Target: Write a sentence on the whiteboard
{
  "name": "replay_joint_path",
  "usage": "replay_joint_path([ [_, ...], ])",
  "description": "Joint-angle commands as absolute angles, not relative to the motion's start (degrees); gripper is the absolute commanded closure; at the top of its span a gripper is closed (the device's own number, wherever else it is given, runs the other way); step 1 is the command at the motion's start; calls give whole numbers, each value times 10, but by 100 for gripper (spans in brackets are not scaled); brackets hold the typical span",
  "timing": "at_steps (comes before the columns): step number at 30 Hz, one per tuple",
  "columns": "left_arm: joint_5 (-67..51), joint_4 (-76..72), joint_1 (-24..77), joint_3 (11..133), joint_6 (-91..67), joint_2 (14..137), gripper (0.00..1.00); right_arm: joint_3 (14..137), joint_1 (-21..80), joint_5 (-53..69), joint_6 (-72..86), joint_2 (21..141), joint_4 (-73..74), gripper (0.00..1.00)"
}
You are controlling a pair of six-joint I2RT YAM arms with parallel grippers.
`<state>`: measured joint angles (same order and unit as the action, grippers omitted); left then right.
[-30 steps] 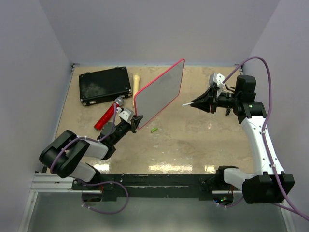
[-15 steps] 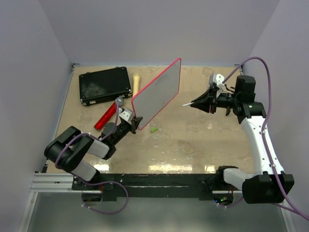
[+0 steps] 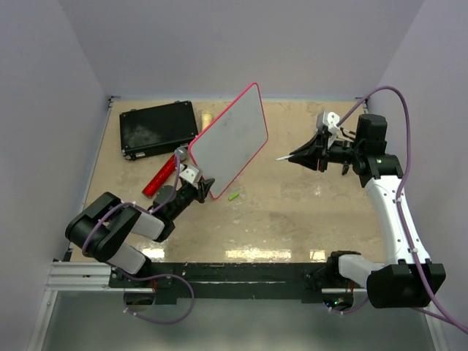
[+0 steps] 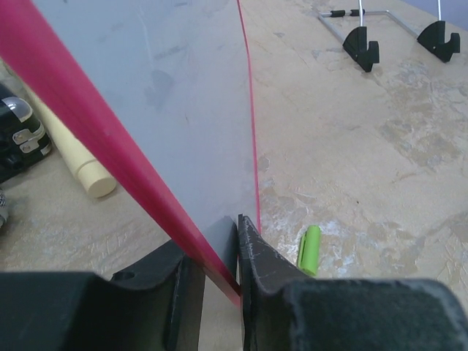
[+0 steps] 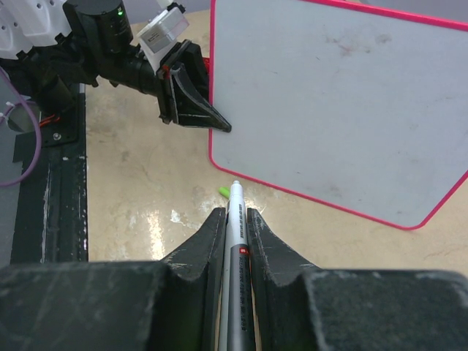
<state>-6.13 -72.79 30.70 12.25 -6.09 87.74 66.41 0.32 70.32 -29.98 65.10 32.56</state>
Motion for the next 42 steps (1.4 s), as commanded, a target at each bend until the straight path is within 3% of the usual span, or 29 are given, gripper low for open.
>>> replay_joint_path([
  [1,-60,-823,305,127,-25,840,73,662,1,722,-299,645,316,100],
  [24,-65,-745,305,174,-4,778,74,661,2,724,-300,649,316,100],
  [42,-105,-771,292,209,-36,820,75,661,2,727,-301,650,318,100],
])
